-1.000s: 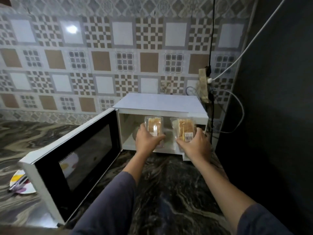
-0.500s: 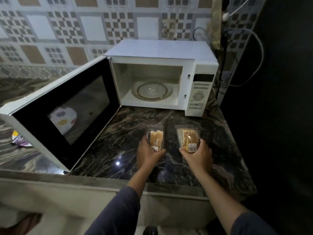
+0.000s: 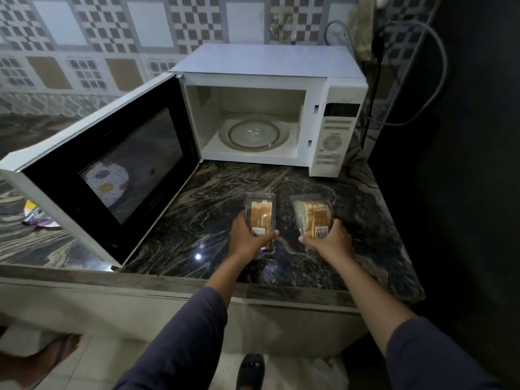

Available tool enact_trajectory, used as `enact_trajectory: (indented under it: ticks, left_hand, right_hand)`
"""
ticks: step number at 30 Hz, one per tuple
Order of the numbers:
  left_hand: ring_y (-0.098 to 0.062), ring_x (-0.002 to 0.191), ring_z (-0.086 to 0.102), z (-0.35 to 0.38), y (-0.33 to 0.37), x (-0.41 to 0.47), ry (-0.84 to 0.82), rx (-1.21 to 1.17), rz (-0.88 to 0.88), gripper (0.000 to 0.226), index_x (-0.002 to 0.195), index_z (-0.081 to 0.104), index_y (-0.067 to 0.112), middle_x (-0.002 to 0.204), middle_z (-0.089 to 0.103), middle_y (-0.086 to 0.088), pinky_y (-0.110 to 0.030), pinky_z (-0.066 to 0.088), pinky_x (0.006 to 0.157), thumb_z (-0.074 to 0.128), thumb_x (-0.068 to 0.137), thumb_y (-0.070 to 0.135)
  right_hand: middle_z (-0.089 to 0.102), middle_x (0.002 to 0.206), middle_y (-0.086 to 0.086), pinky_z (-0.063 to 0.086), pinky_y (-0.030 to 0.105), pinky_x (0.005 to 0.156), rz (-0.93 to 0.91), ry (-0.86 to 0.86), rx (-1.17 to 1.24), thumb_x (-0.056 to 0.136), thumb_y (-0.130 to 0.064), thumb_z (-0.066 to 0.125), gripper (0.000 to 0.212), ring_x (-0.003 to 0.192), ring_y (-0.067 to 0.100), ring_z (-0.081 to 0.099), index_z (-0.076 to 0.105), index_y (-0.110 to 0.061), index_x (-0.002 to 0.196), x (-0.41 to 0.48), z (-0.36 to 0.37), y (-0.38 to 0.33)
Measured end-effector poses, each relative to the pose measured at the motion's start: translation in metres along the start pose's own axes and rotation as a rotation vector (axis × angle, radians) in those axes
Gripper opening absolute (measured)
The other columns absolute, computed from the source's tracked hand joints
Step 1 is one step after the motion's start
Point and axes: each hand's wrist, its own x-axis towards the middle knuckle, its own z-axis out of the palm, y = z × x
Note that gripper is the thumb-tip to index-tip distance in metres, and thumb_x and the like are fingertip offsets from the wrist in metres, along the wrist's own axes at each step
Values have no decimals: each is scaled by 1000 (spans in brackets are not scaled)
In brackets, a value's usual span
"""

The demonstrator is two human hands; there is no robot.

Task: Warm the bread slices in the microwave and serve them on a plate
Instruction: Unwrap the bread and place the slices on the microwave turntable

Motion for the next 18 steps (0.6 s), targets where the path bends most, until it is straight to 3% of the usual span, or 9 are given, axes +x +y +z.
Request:
enact_trajectory:
  ticks: [3, 5, 7, 10, 12, 14, 16, 18]
  left_hand:
    - [-19, 108, 60, -12, -10, 5, -83, -26, -28, 99, 124, 48, 26, 122, 58, -2, -43, 53, 91, 76, 41, 74]
    - [-13, 98, 62, -26, 1, -9, -132, -46, -33, 66, 116, 55, 22, 114, 62, 2, -33, 55, 85, 78, 63, 54]
    - [-8, 88, 62, -34, 1, -18, -168, -84, -29, 40, 111, 58, 18, 106, 65, 2, -20, 51, 78, 74, 77, 30]
    - [-12, 92, 62, -43, -8, -29, -165, -110, 3, 37, 113, 59, 6, 106, 65, -4, -15, 49, 77, 71, 80, 16]
    - [-15, 97, 62, -45, -16, -34, -175, -142, 4, 40, 119, 57, 5, 110, 65, -4, -10, 49, 75, 70, 81, 9]
    - [-10, 94, 65, -46, -24, -38, -190, -170, 0, 44, 123, 56, 6, 113, 66, -8, -12, 50, 77, 69, 80, 6]
    - [-2, 87, 65, -45, -27, -43, -199, -212, 5, 49, 125, 54, 4, 114, 65, -11, -12, 51, 76, 69, 79, 1]
    - [-9, 94, 63, -43, -29, -45, -188, -236, 3, 53, 127, 52, 1, 115, 63, -13, -11, 51, 78, 69, 77, -2]
  right_hand:
    - [28, 149, 13, 36, 43, 105, -4, -54, 4, 68, -48, 77, 102, 136, 32, 29, 21, -9, 144, -1, -14, -9]
    - [21, 152, 13, 29, 41, 110, -81, 35, 17, 74, -40, 74, 97, 139, 30, 22, 18, -10, 146, -7, -21, -18]
    - [25, 150, 13, 29, 38, 109, -248, 195, 40, 78, -29, 71, 83, 137, 29, 25, 26, -8, 144, -17, -24, -27]
    - [44, 133, 14, 37, 33, 101, -544, 342, 54, 78, -14, 69, 56, 124, 29, 41, 48, -4, 128, -31, -16, -37]
    - [49, 124, 8, 36, 23, 92, -633, 211, 61, 81, -10, 65, 40, 117, 24, 45, 56, -8, 119, -41, -6, -43]
    - [53, 116, 3, 36, 20, 86, -688, -58, 46, 84, -10, 62, 29, 110, 19, 50, 60, -11, 113, -47, 9, -47]
    - [54, 112, 1, 43, 25, 89, -716, -282, -37, 85, -12, 61, 26, 105, 16, 52, 63, -14, 111, -51, 23, -47]
    - [57, 108, 1, 48, 32, 91, -725, -358, -106, 85, -12, 62, 22, 102, 18, 54, 67, -13, 105, -53, 34, -45]
